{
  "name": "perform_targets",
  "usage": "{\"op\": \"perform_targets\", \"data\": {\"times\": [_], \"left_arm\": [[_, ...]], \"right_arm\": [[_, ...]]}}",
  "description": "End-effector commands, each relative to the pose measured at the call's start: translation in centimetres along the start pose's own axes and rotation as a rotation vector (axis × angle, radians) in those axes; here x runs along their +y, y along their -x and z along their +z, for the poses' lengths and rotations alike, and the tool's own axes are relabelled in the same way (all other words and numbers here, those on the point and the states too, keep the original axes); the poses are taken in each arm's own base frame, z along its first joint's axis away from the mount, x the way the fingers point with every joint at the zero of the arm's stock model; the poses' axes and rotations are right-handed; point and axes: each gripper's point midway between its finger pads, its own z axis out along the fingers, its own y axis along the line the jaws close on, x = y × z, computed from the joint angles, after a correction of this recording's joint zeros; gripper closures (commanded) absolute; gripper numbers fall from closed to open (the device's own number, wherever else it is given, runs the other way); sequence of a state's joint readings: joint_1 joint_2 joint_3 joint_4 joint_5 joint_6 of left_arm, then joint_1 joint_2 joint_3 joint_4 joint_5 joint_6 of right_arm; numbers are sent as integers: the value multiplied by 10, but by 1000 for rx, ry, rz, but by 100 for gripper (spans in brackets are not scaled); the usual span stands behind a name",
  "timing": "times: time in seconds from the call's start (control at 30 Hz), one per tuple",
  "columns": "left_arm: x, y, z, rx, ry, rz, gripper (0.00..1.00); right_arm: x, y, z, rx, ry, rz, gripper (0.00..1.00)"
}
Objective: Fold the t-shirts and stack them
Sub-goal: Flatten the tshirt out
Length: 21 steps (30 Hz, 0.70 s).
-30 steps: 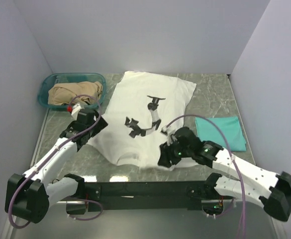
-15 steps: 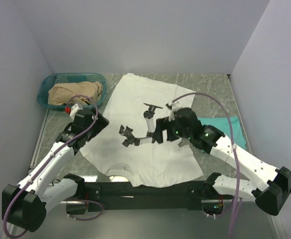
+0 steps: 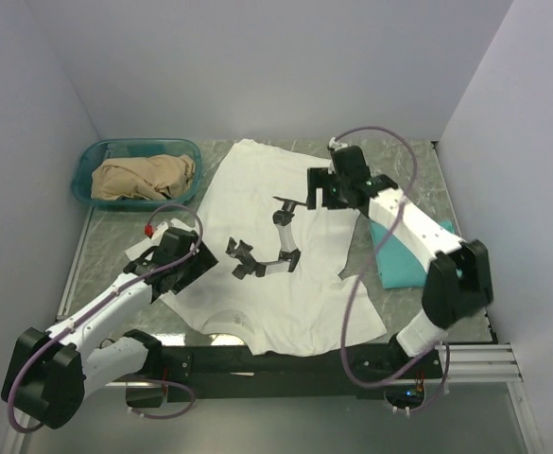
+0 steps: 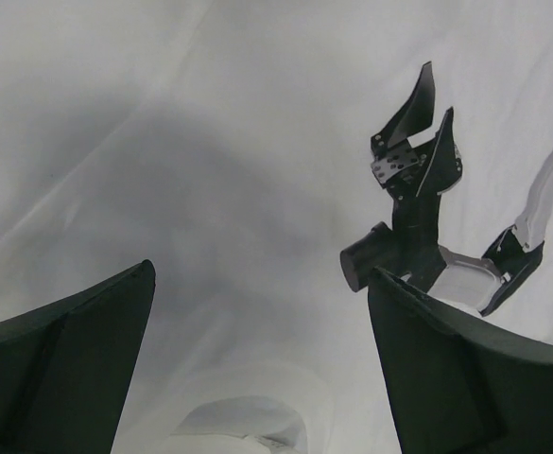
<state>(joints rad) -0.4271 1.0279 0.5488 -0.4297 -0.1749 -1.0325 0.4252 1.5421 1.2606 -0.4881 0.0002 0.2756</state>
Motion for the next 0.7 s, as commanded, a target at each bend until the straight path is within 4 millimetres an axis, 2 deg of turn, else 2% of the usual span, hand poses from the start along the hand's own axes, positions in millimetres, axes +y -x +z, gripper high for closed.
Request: {"op": "perform_targets", "data": {"times": [0.0, 0.03, 0.07, 0.1, 0.17, 0.2, 0.23, 0.27, 0.33, 0.4, 0.47, 0.5, 0.53, 0.57, 0.67], "left_arm": [[0, 2, 5, -27, 2, -35, 1], [1, 2, 7, -24, 11, -34, 1], [2, 2, 9, -26, 21, -36, 1], [1, 2, 10, -25, 22, -34, 0], [4, 1, 15, -17, 49, -27, 1], [3, 2, 17, -15, 53, -23, 0], [5, 0, 21, -8, 71, -17, 1], [3, 1, 24, -8, 72, -19, 1], [4, -2, 31, 6, 90, -13, 1], [0, 1, 35, 4, 90, -2, 1], [6, 2, 43, 11, 141, 27, 1], [1, 11, 44, -12, 153, 35, 1], [6, 10, 48, 3, 192, 56, 0], [5, 13, 49, 0, 204, 71, 1], [-8, 26, 58, -14, 209, 99, 0]], "right_arm": [[-26, 28, 37, 3, -71, -12, 5], [-25, 40, 42, -6, -74, -9, 5], [-27, 42, 51, 7, -78, -8, 5], [-32, 33, 72, 54, -93, -12, 5], [-40, 39, 96, 80, -112, -5, 5], [-44, 41, 102, 89, -116, 4, 5], [-47, 52, 104, 87, -108, 16, 5], [-53, 45, 117, 117, -120, 21, 5], [-55, 54, 125, 110, -97, 38, 5], [-66, 46, 138, 145, -100, 68, 5], [-67, 38, 146, 177, -62, 99, 5], [-65, 34, 149, 182, -44, 112, 5], [-65, 22, 153, 201, -29, 119, 5], [-65, 20, 157, 198, -24, 125, 5], [-77, 6, 161, 232, -57, 169, 5]]}}
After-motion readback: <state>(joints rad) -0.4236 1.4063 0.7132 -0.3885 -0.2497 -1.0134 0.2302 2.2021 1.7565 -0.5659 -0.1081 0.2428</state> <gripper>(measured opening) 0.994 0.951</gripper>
